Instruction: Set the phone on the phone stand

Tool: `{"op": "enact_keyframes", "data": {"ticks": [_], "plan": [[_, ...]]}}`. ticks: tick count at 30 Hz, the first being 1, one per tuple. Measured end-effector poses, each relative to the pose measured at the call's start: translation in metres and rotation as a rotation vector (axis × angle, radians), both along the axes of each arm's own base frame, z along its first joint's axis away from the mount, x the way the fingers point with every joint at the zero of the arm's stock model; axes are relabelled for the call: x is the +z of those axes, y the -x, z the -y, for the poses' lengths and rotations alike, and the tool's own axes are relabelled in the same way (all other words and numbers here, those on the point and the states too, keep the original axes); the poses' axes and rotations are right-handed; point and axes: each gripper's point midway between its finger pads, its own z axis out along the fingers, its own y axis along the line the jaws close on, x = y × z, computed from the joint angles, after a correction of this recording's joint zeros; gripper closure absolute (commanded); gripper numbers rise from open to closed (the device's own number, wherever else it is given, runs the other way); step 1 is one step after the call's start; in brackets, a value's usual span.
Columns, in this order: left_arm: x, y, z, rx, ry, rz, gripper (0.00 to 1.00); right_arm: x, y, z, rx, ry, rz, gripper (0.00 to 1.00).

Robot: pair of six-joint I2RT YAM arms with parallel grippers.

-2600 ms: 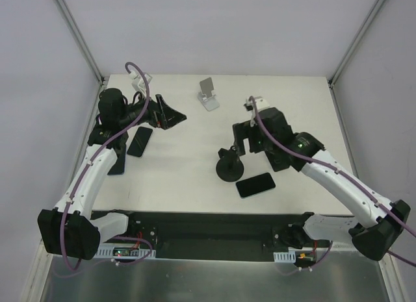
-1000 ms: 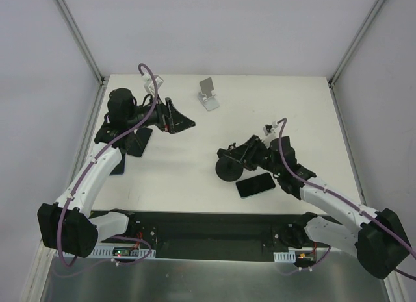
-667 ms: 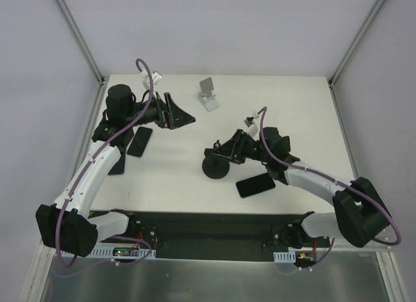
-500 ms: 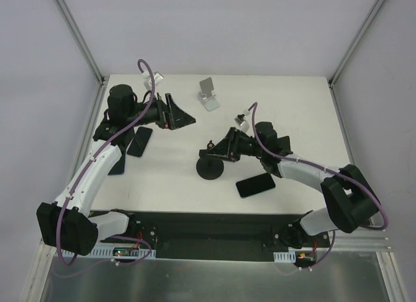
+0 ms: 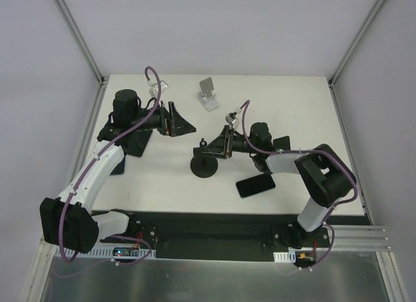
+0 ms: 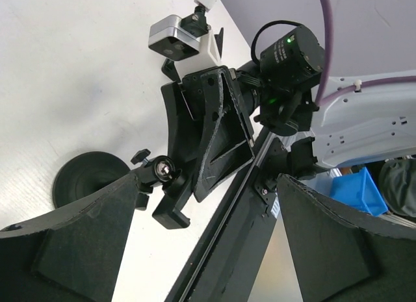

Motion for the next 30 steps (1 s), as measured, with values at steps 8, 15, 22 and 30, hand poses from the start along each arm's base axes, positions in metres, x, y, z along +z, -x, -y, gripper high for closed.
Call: {"op": "enact_keyframes", "data": {"ticks": [8, 15, 22, 30], "plan": [[-0.001, 0.003, 0.001, -0.014, 0.003, -0.005, 0.11, -0.005, 0.002, 0.005, -0.017, 0.047, 0.026, 0.04], [-0.001, 0.005, 0.000, -0.014, 0.004, 0.000, 0.11, 0.001, 0.009, 0.042, -0.171, 0.351, 0.122, 0.04], [-0.001, 0.002, -0.003, 0.022, -0.014, 0.007, 0.11, -0.015, 0.028, 0.121, -0.561, 0.766, -0.042, 0.04], [-0.012, -0.003, -0.010, 0.087, -0.060, -0.017, 0.10, -0.092, 0.069, 0.206, -0.886, 1.253, -0.413, 0.04]]}}
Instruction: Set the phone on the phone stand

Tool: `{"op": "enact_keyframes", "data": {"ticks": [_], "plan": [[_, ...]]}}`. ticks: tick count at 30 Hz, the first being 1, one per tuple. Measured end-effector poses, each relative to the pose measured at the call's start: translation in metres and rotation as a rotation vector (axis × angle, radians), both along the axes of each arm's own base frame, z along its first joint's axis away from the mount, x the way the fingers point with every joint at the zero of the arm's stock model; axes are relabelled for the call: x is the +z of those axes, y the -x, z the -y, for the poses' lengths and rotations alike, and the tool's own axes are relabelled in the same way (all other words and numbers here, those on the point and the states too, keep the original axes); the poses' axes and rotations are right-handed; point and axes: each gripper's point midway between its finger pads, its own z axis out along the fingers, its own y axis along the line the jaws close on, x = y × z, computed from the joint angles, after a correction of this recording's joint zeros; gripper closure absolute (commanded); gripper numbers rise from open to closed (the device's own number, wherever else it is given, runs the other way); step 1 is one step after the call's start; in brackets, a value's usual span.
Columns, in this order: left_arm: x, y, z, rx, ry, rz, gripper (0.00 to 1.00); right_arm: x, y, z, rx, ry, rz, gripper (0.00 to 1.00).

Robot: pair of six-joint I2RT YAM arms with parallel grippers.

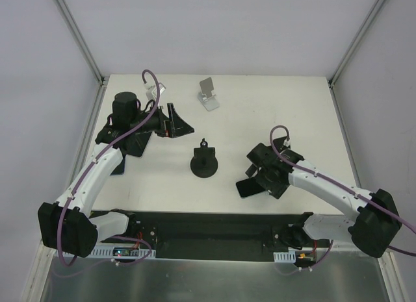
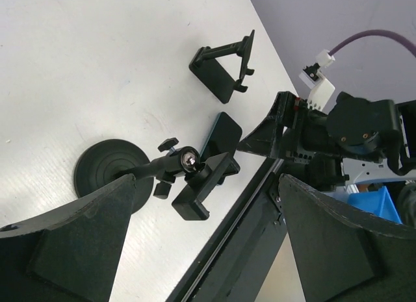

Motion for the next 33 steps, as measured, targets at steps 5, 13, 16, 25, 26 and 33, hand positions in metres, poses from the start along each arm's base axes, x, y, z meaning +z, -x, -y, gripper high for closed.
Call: {"op": "enact_keyframes", "data": {"ticks": [5, 13, 16, 25, 26, 33], "plan": [[-0.002, -0.001, -0.001, 0.014, -0.009, -0.008, 0.10, -0.024, 0.008, 0.011, -0.129, 0.023, -0.005, 0.04], [-0.003, -0.002, -0.002, 0.017, -0.011, -0.010, 0.10, -0.038, -0.001, 0.014, -0.273, 0.006, 0.038, 0.04], [-0.005, -0.003, -0.001, 0.017, -0.011, -0.014, 0.10, -0.042, -0.006, 0.013, -0.303, 0.007, 0.039, 0.04], [-0.005, -0.003, -0.001, 0.016, -0.012, -0.015, 0.10, -0.045, -0.026, 0.003, -0.368, -0.020, 0.038, 0.01], [-0.005, -0.003, -0.001, 0.016, -0.012, -0.015, 0.10, -0.046, -0.027, 0.003, -0.375, -0.023, 0.036, 0.01], [-0.005, -0.003, -0.001, 0.016, -0.012, -0.016, 0.10, -0.054, -0.026, -0.002, -0.404, -0.040, 0.006, 0.04]]}}
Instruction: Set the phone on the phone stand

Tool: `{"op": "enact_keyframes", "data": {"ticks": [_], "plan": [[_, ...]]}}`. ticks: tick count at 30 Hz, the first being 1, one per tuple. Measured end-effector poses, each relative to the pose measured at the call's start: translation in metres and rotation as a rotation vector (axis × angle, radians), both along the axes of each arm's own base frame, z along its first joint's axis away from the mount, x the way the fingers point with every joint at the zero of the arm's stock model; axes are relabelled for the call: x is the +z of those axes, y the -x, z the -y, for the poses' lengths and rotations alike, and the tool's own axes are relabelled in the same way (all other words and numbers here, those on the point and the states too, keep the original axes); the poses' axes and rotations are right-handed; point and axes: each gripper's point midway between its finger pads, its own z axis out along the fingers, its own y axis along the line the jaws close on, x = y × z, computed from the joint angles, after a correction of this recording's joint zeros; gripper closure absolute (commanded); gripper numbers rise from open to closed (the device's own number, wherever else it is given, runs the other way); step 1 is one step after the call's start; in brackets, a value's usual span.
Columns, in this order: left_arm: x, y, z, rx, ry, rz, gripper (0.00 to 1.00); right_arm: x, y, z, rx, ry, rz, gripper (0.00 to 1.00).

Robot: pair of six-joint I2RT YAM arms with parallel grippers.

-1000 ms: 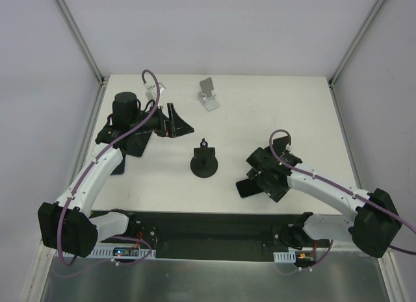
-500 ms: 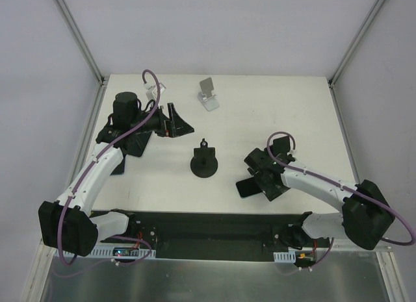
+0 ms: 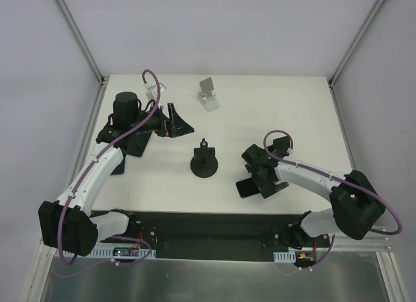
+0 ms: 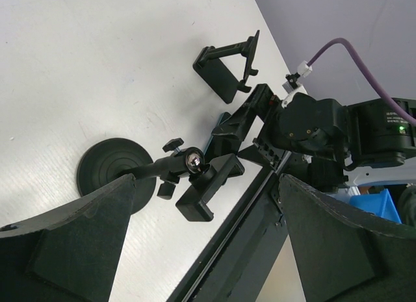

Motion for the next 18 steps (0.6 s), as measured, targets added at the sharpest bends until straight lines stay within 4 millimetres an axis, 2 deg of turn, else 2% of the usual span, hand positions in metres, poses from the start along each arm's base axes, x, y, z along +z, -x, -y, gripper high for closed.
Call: {"op": "enact_keyframes", "data": {"ticks": [3, 5, 9, 12, 16, 18], "plan": [[0.000, 0.000, 0.000, 0.000, 0.000, 0.000, 0.10, -0.009, 0.001, 0.000, -0.010, 0.006, -0.032, 0.05], [0.000, 0.000, 0.000, 0.000, 0.000, -0.001, 0.10, -0.014, 0.003, 0.001, -0.014, 0.017, -0.055, 0.09], [0.000, 0.000, 0.000, 0.000, 0.000, -0.001, 0.10, -0.014, 0.004, 0.003, -0.023, 0.033, -0.070, 0.15], [0.000, 0.000, 0.000, 0.000, 0.000, -0.001, 0.10, -0.016, 0.004, 0.003, -0.026, 0.031, -0.076, 0.26], [-0.001, 0.000, 0.000, 0.000, 0.000, -0.002, 0.10, -0.019, 0.006, 0.004, -0.032, 0.037, -0.110, 0.30], [-0.002, -0.001, 0.000, -0.001, -0.001, -0.005, 0.10, -0.019, 0.007, 0.004, -0.039, 0.033, -0.117, 0.40]]}}
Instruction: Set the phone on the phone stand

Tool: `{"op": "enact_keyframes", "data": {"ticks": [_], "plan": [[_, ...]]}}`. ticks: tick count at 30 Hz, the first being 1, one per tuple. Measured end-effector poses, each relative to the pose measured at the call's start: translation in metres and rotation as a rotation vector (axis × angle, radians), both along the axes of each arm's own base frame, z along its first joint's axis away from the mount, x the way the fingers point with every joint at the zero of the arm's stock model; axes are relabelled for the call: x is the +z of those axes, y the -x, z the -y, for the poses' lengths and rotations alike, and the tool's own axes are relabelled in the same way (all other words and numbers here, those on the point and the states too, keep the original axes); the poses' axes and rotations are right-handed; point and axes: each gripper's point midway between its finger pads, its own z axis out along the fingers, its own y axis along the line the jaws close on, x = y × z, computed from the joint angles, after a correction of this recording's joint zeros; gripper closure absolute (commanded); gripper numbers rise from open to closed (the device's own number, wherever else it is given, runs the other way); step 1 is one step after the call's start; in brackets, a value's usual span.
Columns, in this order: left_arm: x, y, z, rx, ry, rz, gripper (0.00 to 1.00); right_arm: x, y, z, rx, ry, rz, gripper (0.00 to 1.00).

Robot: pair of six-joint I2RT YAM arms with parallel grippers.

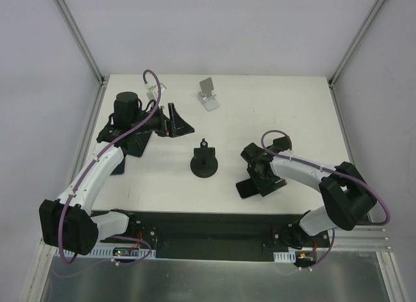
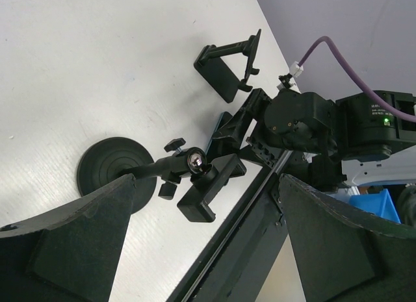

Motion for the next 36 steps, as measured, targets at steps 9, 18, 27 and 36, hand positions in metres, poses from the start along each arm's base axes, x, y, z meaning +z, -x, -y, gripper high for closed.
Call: {"op": "enact_keyframes", "data": {"ticks": [9, 18, 27, 36], "plan": [[-0.003, -0.001, 0.000, 0.000, -0.002, -0.009, 0.10, -0.001, -0.002, -0.002, -0.005, -0.001, -0.036, 0.99], [-0.003, -0.001, 0.000, 0.000, -0.002, -0.010, 0.10, 0.006, -0.007, -0.005, 0.056, 0.014, 0.044, 0.99], [-0.006, -0.003, 0.001, 0.000, -0.005, -0.020, 0.10, 0.035, -0.017, -0.007, 0.296, 0.061, 0.326, 0.86], [-0.007, -0.003, 0.001, -0.006, -0.003, -0.026, 0.10, 0.058, -0.030, -0.011, 0.400, 0.120, 0.337, 0.04]]}}
